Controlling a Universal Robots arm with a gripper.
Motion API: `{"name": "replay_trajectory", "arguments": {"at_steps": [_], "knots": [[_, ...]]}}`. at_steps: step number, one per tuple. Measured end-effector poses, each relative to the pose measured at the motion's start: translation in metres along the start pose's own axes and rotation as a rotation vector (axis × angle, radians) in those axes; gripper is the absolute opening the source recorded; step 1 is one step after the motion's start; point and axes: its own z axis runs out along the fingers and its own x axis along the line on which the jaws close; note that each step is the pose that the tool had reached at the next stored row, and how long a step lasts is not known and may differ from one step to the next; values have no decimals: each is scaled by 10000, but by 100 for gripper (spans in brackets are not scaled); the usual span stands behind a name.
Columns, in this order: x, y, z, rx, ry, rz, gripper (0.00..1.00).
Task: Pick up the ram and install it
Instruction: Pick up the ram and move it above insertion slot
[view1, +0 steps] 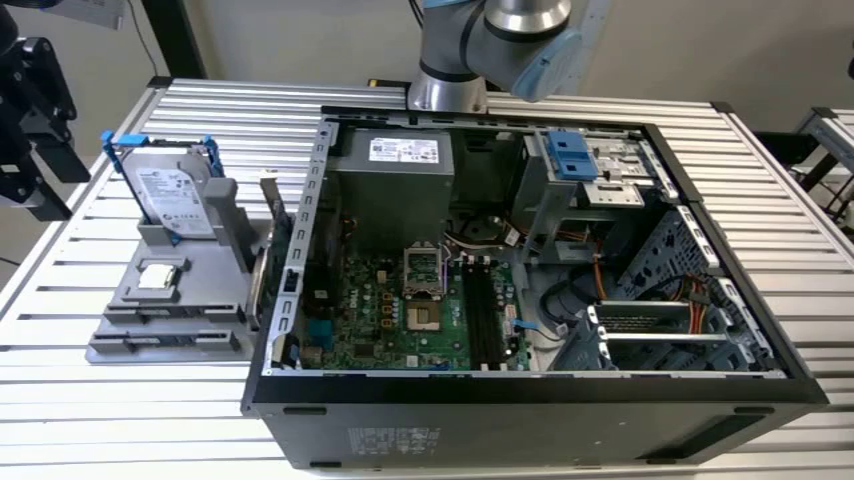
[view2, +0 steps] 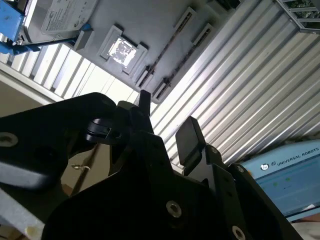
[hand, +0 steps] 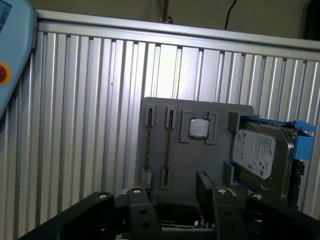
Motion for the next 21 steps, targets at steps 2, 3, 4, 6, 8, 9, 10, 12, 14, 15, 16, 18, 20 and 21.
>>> {"name": "replay_trajectory", "arguments": {"at_steps": [2,3,4,6,8,9,10,12,14,15,16,18,20,21], "knots": [[1,0,10,2,-1,47,100],[1,0,18,5,-1,101,100],[1,0,27,7,-2,158,100],[2,0,47,8,-1,234,100],[3,-1,64,9,-1,235,100],[3,-1,70,9,-1,237,100],[3,-1,73,9,-2,238,100],[2,1,74,9,-8,241,100],[2,0,91,12,-12,240,100],[3,0,103,11,-11,239,100],[3,-1,116,11,-11,238,100],[4,-1,142,11,-11,243,100],[5,-1,167,9,-11,258,100],[6,-1,178,7,-11,264,100]]}}
